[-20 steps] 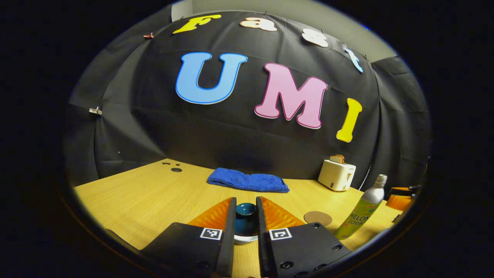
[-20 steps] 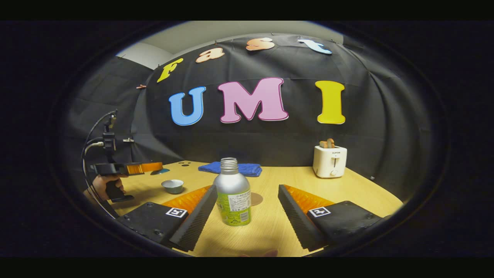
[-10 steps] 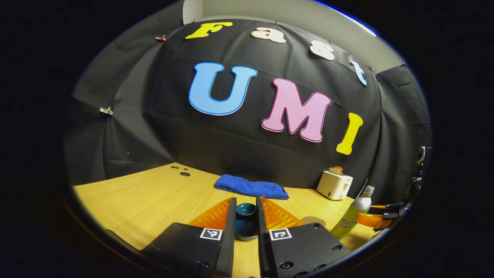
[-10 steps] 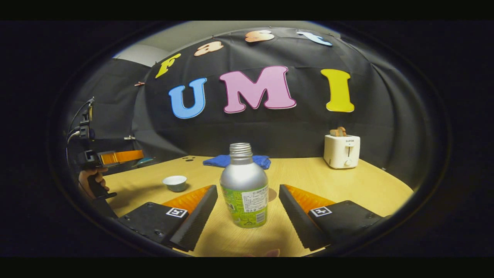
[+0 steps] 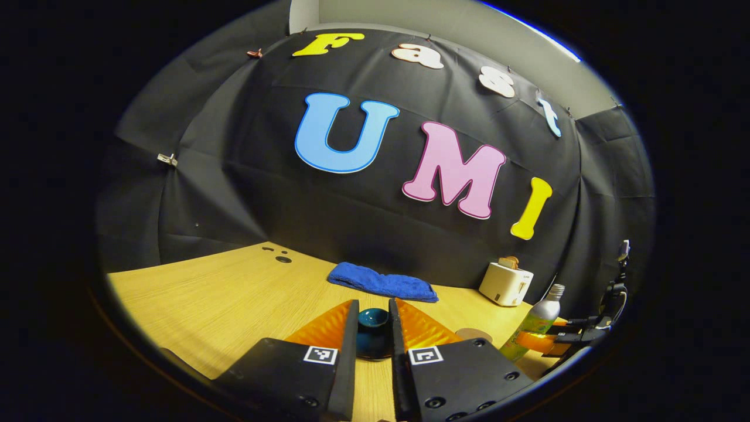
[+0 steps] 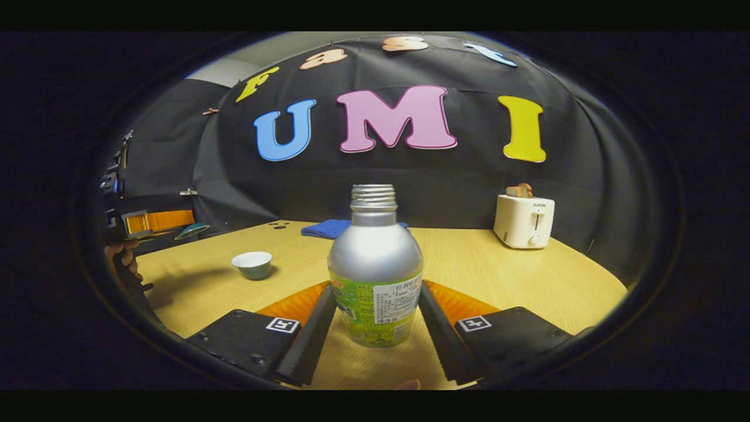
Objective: Open the teacup lid with one hand, grasp the water bottle and pour water into the teacup with the other hand; after pouring, place the water bottle on the coaster and then close the teacup lid.
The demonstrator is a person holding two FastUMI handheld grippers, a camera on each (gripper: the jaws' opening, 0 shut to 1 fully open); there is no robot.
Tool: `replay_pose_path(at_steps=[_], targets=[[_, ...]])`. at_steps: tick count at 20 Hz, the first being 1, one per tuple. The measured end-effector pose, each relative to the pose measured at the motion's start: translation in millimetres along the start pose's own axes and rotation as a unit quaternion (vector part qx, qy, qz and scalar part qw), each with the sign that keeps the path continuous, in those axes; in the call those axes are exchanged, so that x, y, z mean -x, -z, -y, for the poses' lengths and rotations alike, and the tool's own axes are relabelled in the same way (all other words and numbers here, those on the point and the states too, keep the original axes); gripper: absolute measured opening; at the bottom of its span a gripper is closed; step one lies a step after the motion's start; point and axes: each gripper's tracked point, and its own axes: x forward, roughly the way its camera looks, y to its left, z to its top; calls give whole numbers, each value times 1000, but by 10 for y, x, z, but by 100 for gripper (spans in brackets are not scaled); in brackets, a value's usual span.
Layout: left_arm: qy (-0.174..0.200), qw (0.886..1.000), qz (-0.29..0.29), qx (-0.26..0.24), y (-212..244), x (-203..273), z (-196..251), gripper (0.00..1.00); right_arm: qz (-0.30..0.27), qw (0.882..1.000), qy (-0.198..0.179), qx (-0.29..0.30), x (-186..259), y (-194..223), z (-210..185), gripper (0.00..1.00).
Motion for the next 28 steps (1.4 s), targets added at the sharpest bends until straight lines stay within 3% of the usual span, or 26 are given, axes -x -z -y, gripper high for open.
replay_pose_path(at_steps=[2, 5, 10, 16, 20, 27, 28], targets=[[1, 1000, 0, 2, 11, 1, -26, 30, 0, 1000, 5, 17, 0, -32, 10, 81], [6, 1000, 4, 8, -3, 26, -39, 30, 17, 995, 22, 93, -61, -230, 8, 80], [2, 1000, 11, 16, -21, 83, -178, 30, 35, 968, 25, 249, -388, -498, -213, 80], [-10, 1000, 16, 23, -50, 195, -390, 30, 39, 902, 32, 429, -843, -485, -435, 80], [-17, 999, 16, 26, -43, 226, -516, 30, 25, 873, 18, 486, -1048, -335, -588, 80], [-25, 999, 12, 32, 20, 235, -633, 30, 33, 798, 38, 600, -1231, -310, -686, 79], [-25, 999, 11, 34, 27, 236, -640, 30, 35, 788, 41, 613, -1249, -310, -708, 82]])
